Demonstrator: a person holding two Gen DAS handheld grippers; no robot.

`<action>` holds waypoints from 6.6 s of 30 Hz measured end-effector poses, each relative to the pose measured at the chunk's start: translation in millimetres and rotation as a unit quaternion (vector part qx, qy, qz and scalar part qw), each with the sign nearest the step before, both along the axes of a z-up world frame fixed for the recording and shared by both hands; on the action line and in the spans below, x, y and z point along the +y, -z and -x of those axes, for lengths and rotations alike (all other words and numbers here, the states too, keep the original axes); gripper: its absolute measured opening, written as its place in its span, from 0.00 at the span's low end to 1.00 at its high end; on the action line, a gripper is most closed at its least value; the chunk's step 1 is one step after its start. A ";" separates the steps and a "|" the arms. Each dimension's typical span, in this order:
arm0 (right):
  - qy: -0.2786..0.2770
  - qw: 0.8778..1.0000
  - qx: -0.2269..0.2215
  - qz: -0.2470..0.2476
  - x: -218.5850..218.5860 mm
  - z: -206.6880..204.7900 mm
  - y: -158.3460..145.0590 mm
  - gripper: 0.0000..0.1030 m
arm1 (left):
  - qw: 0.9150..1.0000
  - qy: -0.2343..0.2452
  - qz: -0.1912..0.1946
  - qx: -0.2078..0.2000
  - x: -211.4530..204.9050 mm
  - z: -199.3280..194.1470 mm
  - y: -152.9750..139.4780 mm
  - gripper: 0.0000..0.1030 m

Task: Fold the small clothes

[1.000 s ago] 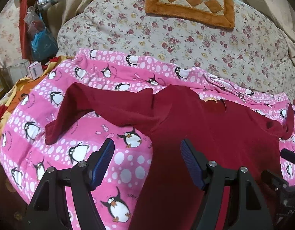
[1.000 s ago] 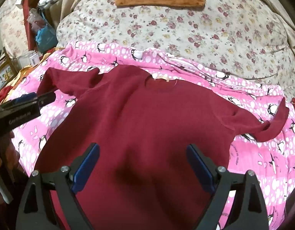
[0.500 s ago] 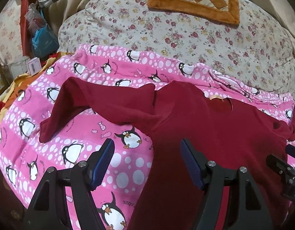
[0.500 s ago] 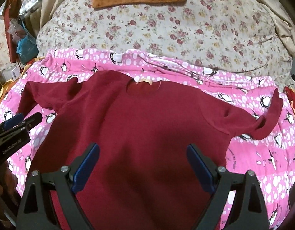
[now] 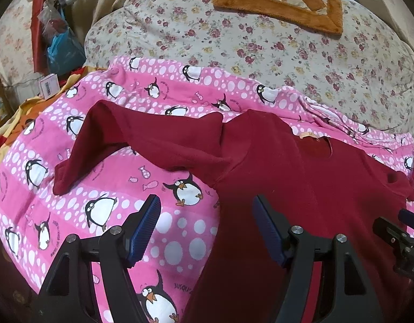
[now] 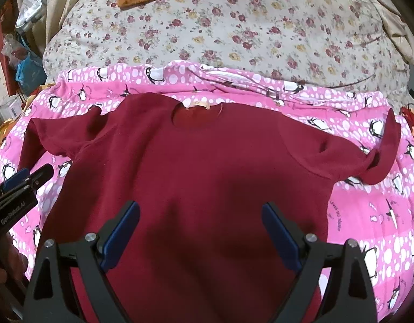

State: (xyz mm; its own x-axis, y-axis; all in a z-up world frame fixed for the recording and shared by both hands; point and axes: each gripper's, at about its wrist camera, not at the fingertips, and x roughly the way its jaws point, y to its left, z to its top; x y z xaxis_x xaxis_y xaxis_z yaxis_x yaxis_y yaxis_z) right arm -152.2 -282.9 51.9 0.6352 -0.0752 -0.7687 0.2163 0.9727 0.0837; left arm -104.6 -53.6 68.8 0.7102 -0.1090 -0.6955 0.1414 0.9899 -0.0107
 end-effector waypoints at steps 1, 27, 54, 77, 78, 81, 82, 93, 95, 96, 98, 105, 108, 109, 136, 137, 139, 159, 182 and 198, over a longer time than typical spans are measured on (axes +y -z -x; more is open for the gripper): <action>0.000 1.000 0.001 -0.002 -0.4 -0.2 0.5 0.92 | 1.000 -0.001 0.001 0.000 0.9 -0.1 0.1 0.50; -0.014 1.000 0.017 -0.017 7.2 -3.1 9.5 0.92 | 0.999 -0.030 0.018 0.004 21.9 -3.4 -1.1 0.50; -0.023 0.998 0.033 -0.048 5.3 -1.3 15.3 0.92 | 0.979 -0.184 0.080 0.037 117.1 -28.5 -8.8 0.50; -0.039 0.996 0.053 -0.057 10.6 -5.1 27.9 0.92 | 0.836 -0.342 0.409 0.128 236.6 -77.6 40.6 0.50; -0.039 0.996 0.054 -0.058 10.4 -5.6 28.4 0.92 | 0.828 -0.351 0.416 0.135 238.4 -80.4 45.1 0.50; -0.039 0.996 0.057 -0.059 9.5 -7.8 30.5 0.92 | 0.801 -0.357 0.453 0.162 239.2 -82.8 60.2 0.50; -0.039 0.996 0.059 -0.059 9.1 -9.0 31.5 0.92 | 0.799 -0.358 0.454 0.162 235.9 -83.7 61.5 0.50; -0.042 0.995 0.060 -0.066 9.1 -12.3 33.2 0.92 | 0.781 -0.378 0.478 0.136 252.6 -106.1 80.0 0.25; -0.042 0.995 0.060 -0.067 8.8 -11.8 32.8 0.92 | 0.783 -0.372 0.479 0.138 255.3 -106.9 81.9 0.09; -0.044 0.995 0.060 -0.066 8.8 -11.2 32.7 0.92 | 0.784 -0.368 0.483 0.130 258.3 -105.1 80.7 0.02; -0.045 0.995 0.060 -0.068 7.9 -10.2 32.5 0.92 | 0.788 -0.364 0.484 0.115 262.2 -100.6 75.2 0.00; -0.041 0.995 0.056 -0.078 3.5 -6.3 31.5 0.92 | 0.849 -0.307 0.429 0.035 257.8 -96.3 4.3 0.00; -0.039 0.995 0.053 -0.081 1.4 -4.3 30.2 0.92 | 0.884 -0.255 0.391 -0.003 235.2 -99.3 -37.8 0.00; -0.037 0.995 0.052 -0.082 0.1 -3.6 29.7 0.92 | 0.895 -0.237 0.377 -0.013 225.9 -99.8 -49.8 0.00; 0.059 0.993 0.009 -0.097 -98.2 20.1 6.9 0.92 | 0.948 0.229 0.170 0.143 -112.8 -49.9 6.3 0.18; 0.054 0.994 0.004 -0.097 -99.0 15.8 5.0 0.92 | 0.952 0.222 0.161 0.134 -103.5 -48.6 0.5 0.21; 0.048 0.993 -0.004 -0.105 -99.7 8.8 2.1 0.92 | 0.971 0.179 0.121 0.101 -73.1 -43.5 -10.6 0.21; -0.124 0.991 0.027 -0.050 0.6 -74.9 34.7 0.16 | 0.989 -0.030 0.074 0.123 20.5 -97.1 40.7 0.21; 0.091 0.961 -0.023 -0.260 -184.8 -2.5 27.4 0.12 | 0.987 -0.028 0.141 0.073 43.2 -85.7 8.6 0.21; 0.106 0.980 -0.025 -0.164 -174.7 -46.8 14.8 0.76 | 0.984 -0.001 0.113 0.140 3.9 -101.4 35.7 0.24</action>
State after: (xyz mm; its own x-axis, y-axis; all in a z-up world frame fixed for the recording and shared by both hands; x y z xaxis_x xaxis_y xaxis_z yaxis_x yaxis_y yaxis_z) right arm -105.4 -457.6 37.2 0.6691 0.0369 -0.7422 0.3987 0.8250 0.4005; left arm -3.2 -49.6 33.1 0.4939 -0.2828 -0.8223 0.0993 0.9578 -0.2698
